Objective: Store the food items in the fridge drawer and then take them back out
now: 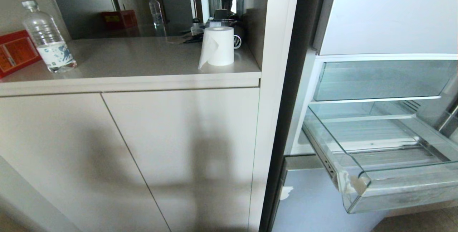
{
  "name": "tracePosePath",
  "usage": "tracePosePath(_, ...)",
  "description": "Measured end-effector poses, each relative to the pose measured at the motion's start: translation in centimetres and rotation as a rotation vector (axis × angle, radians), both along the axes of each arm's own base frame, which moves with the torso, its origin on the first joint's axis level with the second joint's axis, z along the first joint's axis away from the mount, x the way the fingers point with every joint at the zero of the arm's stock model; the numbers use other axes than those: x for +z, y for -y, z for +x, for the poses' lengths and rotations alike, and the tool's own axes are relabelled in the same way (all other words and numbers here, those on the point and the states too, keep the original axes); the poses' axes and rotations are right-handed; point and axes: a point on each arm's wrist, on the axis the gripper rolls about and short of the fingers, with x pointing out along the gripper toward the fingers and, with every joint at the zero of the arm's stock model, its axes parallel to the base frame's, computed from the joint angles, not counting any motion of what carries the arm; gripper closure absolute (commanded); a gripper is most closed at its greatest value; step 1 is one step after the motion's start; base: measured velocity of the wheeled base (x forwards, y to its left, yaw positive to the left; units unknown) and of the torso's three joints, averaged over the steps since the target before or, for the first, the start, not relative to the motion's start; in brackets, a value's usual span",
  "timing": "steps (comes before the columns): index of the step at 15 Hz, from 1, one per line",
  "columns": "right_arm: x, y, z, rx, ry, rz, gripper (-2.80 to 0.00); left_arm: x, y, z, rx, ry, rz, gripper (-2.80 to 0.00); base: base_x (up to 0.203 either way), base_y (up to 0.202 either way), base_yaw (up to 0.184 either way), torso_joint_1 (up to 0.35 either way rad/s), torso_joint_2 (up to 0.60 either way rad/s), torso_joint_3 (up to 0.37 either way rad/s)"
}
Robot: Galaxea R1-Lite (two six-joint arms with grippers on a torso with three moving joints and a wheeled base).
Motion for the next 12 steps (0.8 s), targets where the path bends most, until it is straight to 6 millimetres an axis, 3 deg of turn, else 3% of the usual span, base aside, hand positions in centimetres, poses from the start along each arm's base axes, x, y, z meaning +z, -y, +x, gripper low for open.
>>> tracePosePath(3,-4.6,0.1,0.8,-0.005,0.095,-0.015,0.0,0.0,0.0,0.0,0.0,0.0,0.0,0.0,0.0,0.0,0.0,0.0,0.0,0.0)
tracePosePath(4,-5.2,0.2,0.8,-0.01,0.144,-0.025,0.0,0.0,0.0,0.0,0.0,0.0,0.0,0.0,0.0,0.0,0.0,0.0,0.0,0.0)
tracePosePath(8,-7.3,0.1,-0.7,0.048,0.221,-0.023,0.0,0.0,0.0,0.0,0.0,0.0,0.0,0.0,0.0,0.0,0.0,0.0,0.0,0.0)
tracePosePath(12,-7.9,0.2,-1.5,0.03,0.275,0.05,0.0,0.0,0.0,0.0,0.0,0.0,0.0,0.0,0.0,0.0,0.0,0.0,0.0,0.0)
